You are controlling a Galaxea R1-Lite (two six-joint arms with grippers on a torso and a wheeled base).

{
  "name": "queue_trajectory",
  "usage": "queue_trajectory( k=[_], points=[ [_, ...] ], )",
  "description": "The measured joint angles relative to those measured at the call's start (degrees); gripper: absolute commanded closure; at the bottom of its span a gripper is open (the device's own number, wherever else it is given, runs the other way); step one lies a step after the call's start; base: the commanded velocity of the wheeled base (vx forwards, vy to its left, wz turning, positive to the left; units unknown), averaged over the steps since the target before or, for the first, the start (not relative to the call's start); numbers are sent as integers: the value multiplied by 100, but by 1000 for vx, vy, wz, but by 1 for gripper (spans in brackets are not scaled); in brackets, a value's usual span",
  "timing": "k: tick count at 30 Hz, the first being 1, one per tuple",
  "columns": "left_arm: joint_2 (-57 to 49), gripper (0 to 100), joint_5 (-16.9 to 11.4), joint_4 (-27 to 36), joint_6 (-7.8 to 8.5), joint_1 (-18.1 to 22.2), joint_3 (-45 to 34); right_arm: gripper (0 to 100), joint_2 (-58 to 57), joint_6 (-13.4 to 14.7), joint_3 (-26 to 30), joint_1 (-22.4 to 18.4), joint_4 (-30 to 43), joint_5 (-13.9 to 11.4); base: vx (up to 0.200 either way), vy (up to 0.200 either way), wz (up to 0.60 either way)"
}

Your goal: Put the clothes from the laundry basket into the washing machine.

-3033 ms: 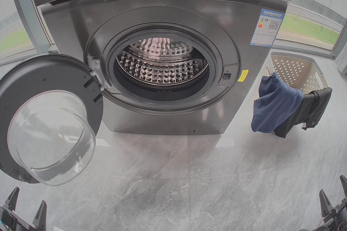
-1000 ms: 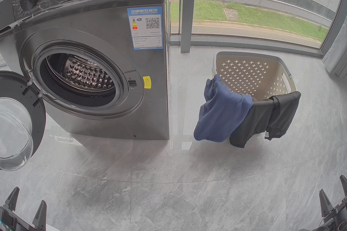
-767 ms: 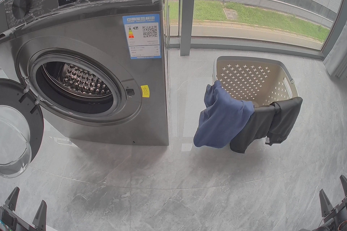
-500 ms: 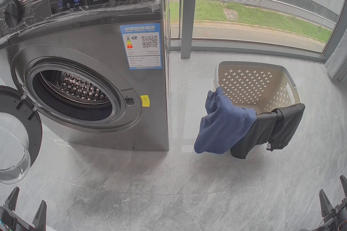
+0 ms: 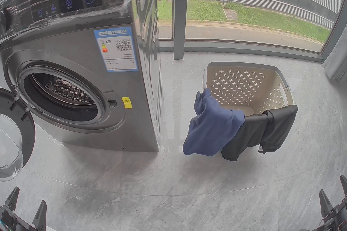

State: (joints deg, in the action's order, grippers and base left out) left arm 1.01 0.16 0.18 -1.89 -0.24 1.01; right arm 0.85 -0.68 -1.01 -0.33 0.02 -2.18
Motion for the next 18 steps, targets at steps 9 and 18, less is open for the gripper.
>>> queue_trajectory(
  k=[9,18],
  points=[
    [0,0,0,0,0,0,0,0,0,-7,0,0,-2,2,0,-44,0],
    [2,0,0,-2,-2,0,0,0,2,-7,0,0,0,-2,0,0,-67]
  ],
)
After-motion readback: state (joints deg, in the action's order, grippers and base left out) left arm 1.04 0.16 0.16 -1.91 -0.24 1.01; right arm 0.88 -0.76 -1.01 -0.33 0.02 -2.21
